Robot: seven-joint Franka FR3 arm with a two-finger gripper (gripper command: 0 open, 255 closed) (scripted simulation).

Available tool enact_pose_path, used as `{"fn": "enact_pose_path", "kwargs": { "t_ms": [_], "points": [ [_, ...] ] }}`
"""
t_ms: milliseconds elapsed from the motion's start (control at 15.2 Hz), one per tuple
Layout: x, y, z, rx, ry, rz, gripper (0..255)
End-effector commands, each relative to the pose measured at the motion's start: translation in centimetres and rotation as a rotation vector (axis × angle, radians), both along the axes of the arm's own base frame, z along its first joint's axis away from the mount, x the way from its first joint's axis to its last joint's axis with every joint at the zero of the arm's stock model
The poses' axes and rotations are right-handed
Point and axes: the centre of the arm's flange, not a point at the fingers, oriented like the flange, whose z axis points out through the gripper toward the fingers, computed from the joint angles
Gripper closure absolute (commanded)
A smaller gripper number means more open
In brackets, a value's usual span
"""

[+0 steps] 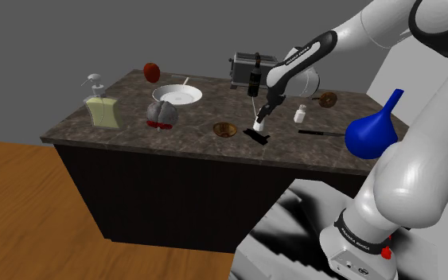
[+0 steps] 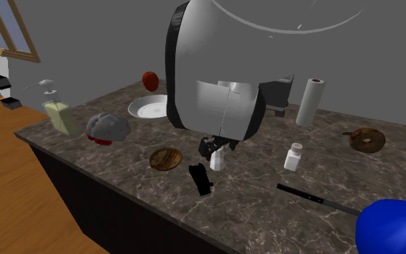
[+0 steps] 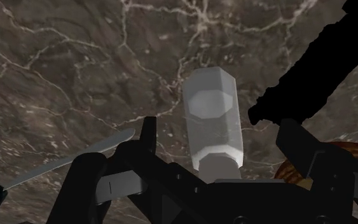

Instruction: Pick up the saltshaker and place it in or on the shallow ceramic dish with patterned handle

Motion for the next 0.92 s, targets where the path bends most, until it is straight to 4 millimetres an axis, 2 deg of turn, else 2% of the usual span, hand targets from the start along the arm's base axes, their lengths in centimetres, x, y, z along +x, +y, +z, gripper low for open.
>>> {"fn": "enact_pose_path", "kwargs": {
  "t_ms": [0, 66, 660, 858],
  "points": [
    [0.0, 0.0, 0.0, 0.0, 0.0, 0.0, 0],
    [0.0, 0.0, 0.0, 0.0, 0.0, 0.0, 255],
    [0.0, 0.0, 0.0, 0.0, 0.0, 0.0, 255],
    [0.0, 0.0, 1.6, 0.0, 0.0, 0.0, 255]
  ]
}}
